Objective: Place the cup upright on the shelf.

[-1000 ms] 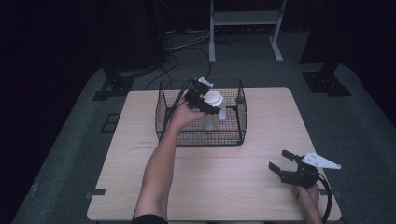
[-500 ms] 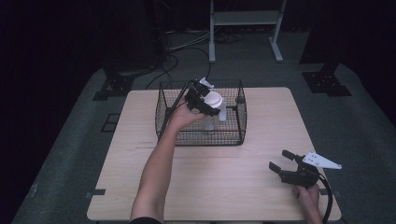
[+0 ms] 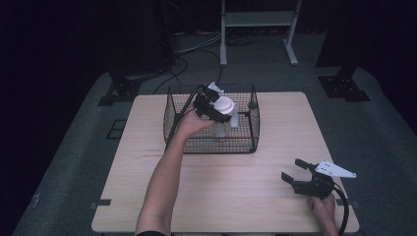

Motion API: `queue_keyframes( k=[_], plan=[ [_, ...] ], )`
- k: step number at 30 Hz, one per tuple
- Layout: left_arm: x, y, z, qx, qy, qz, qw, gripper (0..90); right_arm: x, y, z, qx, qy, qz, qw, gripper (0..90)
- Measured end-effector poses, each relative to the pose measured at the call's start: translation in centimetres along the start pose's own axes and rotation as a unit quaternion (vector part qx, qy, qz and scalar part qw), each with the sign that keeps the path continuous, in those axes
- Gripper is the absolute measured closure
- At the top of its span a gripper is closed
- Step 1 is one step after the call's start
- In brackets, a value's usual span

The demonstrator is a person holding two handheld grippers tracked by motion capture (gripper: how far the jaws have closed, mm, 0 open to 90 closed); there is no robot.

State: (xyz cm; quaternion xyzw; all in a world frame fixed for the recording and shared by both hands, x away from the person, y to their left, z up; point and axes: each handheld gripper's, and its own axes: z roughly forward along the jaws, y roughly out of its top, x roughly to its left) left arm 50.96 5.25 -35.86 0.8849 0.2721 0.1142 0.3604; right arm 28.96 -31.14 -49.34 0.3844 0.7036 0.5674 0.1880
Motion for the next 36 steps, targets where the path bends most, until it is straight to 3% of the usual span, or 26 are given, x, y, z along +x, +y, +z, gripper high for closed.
queue_keyframes(
  k=[8, 22, 28, 29, 36],
  plan=[
    [0.1, -0.6, -0.8, -0.023, 0.000, -0.003, 0.9997, 0.0, 0.2, 0.0, 0.2, 0.006, -0.003, -0.004, 1.0000, 13.4],
    [0.5, -2.8, -3.1, -0.034, 0.009, -0.009, 0.9993, 0.0, 0.2, 0.0, 0.2, 0.009, -0.005, -0.007, 0.9999, 13.4],
    [0.5, -3.6, -4.3, -0.023, 0.012, -0.010, 0.9996, 0.0, 0.2, 0.0, 0.0, 0.005, -0.009, -0.004, 0.9999, 13.5],
    [0.4, -3.8, -4.7, -0.016, 0.016, -0.001, 0.9997, 0.0, 0.3, 0.0, 0.0, 0.005, -0.009, -0.004, 0.9999, 13.4],
    [0.1, -4.4, -6.2, -0.025, 0.020, 0.004, 0.9995, 0.0, 0.3, 0.0, 0.0, 0.005, -0.009, -0.003, 0.9999, 13.4]
  ],
)
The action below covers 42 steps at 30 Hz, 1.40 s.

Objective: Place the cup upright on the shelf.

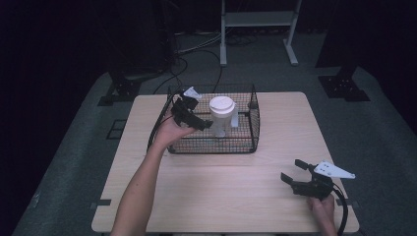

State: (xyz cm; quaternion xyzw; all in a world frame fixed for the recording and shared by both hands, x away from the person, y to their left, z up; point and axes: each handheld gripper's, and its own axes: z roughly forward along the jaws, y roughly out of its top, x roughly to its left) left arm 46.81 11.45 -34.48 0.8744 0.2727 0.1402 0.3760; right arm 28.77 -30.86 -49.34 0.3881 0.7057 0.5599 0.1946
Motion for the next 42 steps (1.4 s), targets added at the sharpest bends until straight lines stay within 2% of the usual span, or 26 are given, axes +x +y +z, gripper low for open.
queue_keyframes(
  k=[5, 12, 20, 27, 36, 42],
  plan=[
    [-0.4, -0.4, -0.5, 0.003, 0.010, 0.012, 0.9999, 0.0, 0.0, 0.0, 0.0, 0.001, -0.001, -0.002, 1.0000, 13.4],
    [-0.6, -1.4, -1.5, 0.004, 0.004, 0.014, 0.9999, 0.0, 0.0, 0.0, 0.0, 0.005, 0.000, -0.003, 1.0000, 13.4],
    [-0.7, -2.7, -2.6, 0.003, 0.006, 0.016, 0.9998, 0.0, 0.1, -0.1, 0.1, 0.009, -0.003, -0.006, 0.9999, 13.4],
    [-1.7, -3.7, -3.1, 0.006, -0.003, 0.029, 0.9996, 0.0, 0.2, -0.1, 0.1, 0.011, -0.007, -0.008, 0.9999, 13.4],
    [-3.4, -4.8, -3.7, -0.006, -0.015, 0.044, 0.9989, 0.0, 0.2, -0.1, 0.2, 0.015, -0.009, -0.009, 0.9998, 13.4],
    [-4.2, -5.4, -4.2, -0.015, -0.027, 0.046, 0.9985, 0.0, 0.2, -0.1, 0.2, 0.016, -0.010, -0.007, 0.9998, 13.4]
  ],
)
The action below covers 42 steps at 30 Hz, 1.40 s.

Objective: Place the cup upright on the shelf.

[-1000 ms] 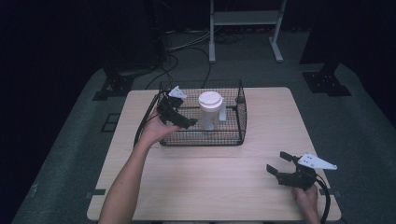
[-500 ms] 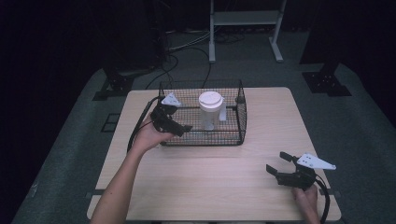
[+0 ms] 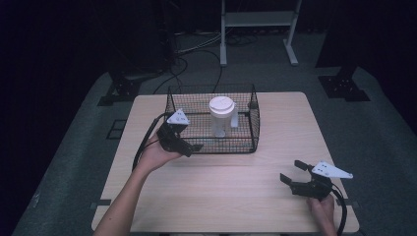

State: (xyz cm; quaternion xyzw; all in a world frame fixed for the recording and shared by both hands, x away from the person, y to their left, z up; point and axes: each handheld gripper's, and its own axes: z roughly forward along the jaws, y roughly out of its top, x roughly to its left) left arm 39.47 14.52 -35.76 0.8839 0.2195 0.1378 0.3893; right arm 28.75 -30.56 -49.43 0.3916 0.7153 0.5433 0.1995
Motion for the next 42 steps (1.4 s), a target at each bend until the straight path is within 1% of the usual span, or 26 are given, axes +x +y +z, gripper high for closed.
queue_keyframes(
  k=[3, 8, 10, 12, 13, 15, 18, 19, 22, 28, 30, 35, 38, 40, 42],
  plan=[
    [-0.6, -0.3, -0.1, -0.001, -0.001, 0.005, 1.0000, 0.0, 0.0, 0.0, 0.0, 0.001, 0.000, -0.001, 1.0000, 13.4],
    [-1.3, -1.0, -0.2, -0.005, -0.007, 0.008, 0.9999, 0.0, 0.0, 0.0, 0.0, 0.003, -0.001, -0.002, 1.0000, 13.4],
    [-1.5, -1.3, -0.3, -0.008, -0.005, 0.007, 0.9999, 0.0, 0.0, 0.0, 0.1, 0.004, -0.001, -0.002, 1.0000, 13.4],
    [-1.7, -1.7, -0.3, -0.005, -0.010, 0.003, 0.9999, 0.0, 0.0, 0.0, 0.1, 0.004, -0.001, -0.002, 1.0000, 13.4],
    [-1.9, -2.1, -0.3, -0.005, -0.009, 0.004, 0.9999, 0.0, 0.0, 0.0, 0.1, 0.004, -0.002, -0.002, 1.0000, 13.4],
    [-2.0, -2.3, -0.3, -0.007, -0.010, 0.002, 0.9999, 0.0, 0.0, 0.0, 0.1, 0.004, -0.001, -0.002, 1.0000, 13.4],
    [-2.2, -3.1, -0.4, -0.009, -0.011, -0.001, 0.9999, 0.0, 0.0, 0.0, 0.1, 0.005, -0.002, -0.003, 1.0000, 13.4],
    [-2.3, -3.4, -0.3, -0.009, -0.012, -0.005, 0.9999, 0.0, 0.0, 0.0, 0.1, 0.004, -0.002, -0.003, 1.0000, 13.4],
    [-2.4, -4.0, -0.3, -0.007, -0.012, -0.008, 0.9999, 0.0, 0.1, 0.0, 0.1, 0.005, -0.002, -0.004, 1.0000, 13.4],
    [-3.1, -4.9, -0.2, -0.016, -0.013, -0.012, 0.9997, 0.0, 0.1, 0.0, 0.1, 0.006, -0.003, -0.004, 1.0000, 13.4],
    [-3.3, -5.3, -0.1, -0.017, -0.016, -0.014, 0.9996, 0.0, 0.1, 0.0, 0.1, 0.006, -0.003, -0.004, 1.0000, 13.4],
    [-4.1, -6.3, 0.3, -0.003, -0.017, -0.008, 0.9998, 0.0, 0.1, 0.0, 0.1, 0.005, -0.002, -0.005, 1.0000, 13.4],
    [-4.4, -6.8, 0.3, 0.000, -0.018, -0.009, 0.9998, 0.0, 0.1, 0.0, 0.1, 0.006, -0.002, -0.005, 1.0000, 13.4],
    [-4.6, -7.2, 0.3, -0.002, -0.019, -0.012, 0.9997, 0.0, 0.1, 0.0, 0.1, 0.007, -0.002, -0.004, 1.0000, 13.4],
    [-4.8, -7.5, 0.2, -0.001, -0.018, -0.010, 0.9998, 0.0, 0.1, 0.0, 0.1, 0.007, -0.002, -0.004, 1.0000, 13.4]
  ],
)
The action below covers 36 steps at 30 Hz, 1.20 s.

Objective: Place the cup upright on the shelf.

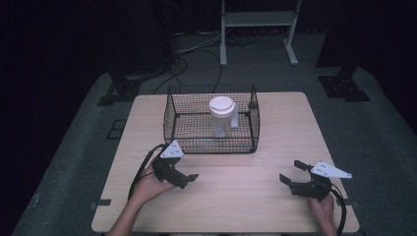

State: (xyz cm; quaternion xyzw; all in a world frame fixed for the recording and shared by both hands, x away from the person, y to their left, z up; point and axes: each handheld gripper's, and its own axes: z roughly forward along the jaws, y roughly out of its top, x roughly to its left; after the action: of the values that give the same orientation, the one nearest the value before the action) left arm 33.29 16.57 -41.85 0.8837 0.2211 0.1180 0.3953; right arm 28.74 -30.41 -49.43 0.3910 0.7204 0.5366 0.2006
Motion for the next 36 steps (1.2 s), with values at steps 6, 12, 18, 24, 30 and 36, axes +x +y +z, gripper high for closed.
queue_keyframes(
  k=[6, 12, 18, 24, 30, 36],
  plan=[
    [-0.2, -1.2, -0.5, -0.019, 0.002, -0.014, 0.9997, 0.0, 0.0, 0.0, 0.0, 0.000, 0.000, -0.003, 1.0000, 13.4],
    [-0.6, -2.2, -0.5, -0.019, 0.009, -0.016, 0.9996, 0.0, 0.1, 0.0, 0.1, 0.001, -0.001, -0.004, 1.0000, 13.4],
    [-1.3, -3.2, -0.4, -0.014, 0.011, -0.014, 0.9997, 0.0, 0.1, 0.0, 0.1, 0.001, -0.001, -0.004, 1.0000, 13.4],
    [-1.7, -4.5, -0.8, -0.028, 0.018, -0.026, 0.9991, 0.0, 0.1, 0.0, 0.1, 0.001, -0.001, -0.005, 1.0000, 13.4],
    [-2.6, -6.3, -0.8, -0.034, 0.036, -0.034, 0.9982, 0.0, 0.1, 0.0, 0.1, 0.001, -0.001, -0.005, 1.0000, 13.5],
    [-3.4, -7.6, -1.2, -0.038, 0.056, -0.032, 0.9972, 0.0, 0.1, 0.0, 0.0, 0.000, 0.002, -0.004, 1.0000, 13.4]
  ],
)
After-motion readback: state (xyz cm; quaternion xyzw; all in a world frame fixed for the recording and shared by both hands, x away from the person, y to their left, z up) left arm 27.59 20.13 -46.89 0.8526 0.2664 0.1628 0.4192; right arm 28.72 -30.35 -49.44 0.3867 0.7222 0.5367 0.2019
